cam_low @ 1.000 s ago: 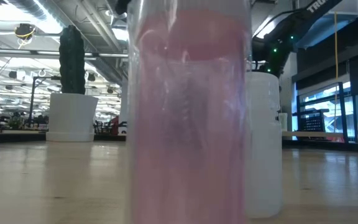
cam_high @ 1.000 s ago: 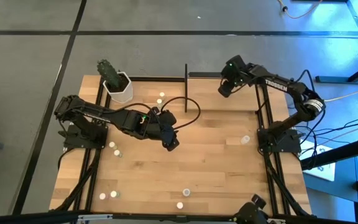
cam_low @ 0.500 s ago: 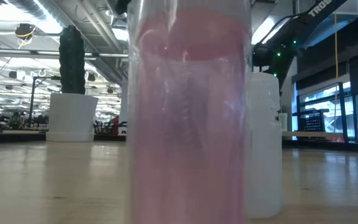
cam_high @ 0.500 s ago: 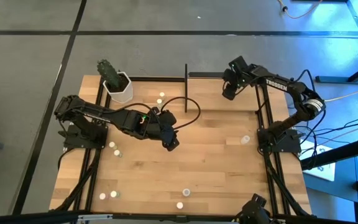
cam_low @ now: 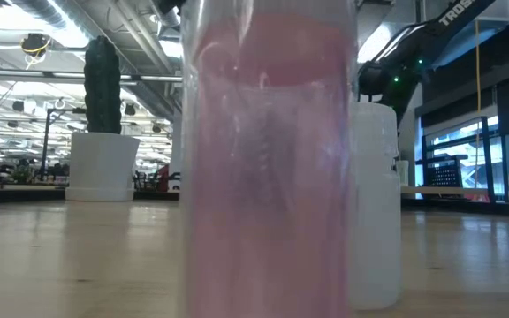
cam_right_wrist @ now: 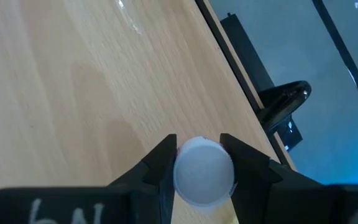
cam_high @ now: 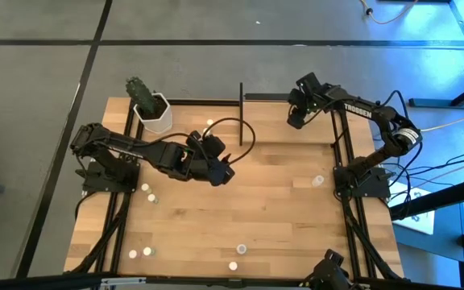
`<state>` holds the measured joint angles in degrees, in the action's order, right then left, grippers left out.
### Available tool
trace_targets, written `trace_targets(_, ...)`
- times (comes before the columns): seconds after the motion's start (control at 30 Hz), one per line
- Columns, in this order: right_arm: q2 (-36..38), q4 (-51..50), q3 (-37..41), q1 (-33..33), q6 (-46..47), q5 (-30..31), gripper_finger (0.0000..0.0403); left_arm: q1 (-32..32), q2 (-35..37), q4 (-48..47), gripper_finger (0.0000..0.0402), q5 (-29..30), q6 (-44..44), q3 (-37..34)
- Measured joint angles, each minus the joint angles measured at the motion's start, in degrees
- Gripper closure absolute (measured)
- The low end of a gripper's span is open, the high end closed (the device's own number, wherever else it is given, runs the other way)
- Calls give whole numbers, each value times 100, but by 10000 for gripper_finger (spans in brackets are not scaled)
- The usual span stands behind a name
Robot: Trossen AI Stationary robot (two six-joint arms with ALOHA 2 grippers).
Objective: Pick and place medicine bottles onto shelf by color
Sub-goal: Put the top pink pill bottle on the shelf
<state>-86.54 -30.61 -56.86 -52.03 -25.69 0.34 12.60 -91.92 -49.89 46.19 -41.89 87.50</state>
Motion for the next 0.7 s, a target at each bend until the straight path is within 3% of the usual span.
trace_targets(0.7, 0, 2, 2, 0, 9, 4, 284, 4, 0, 0, 166, -42, 0, 0)
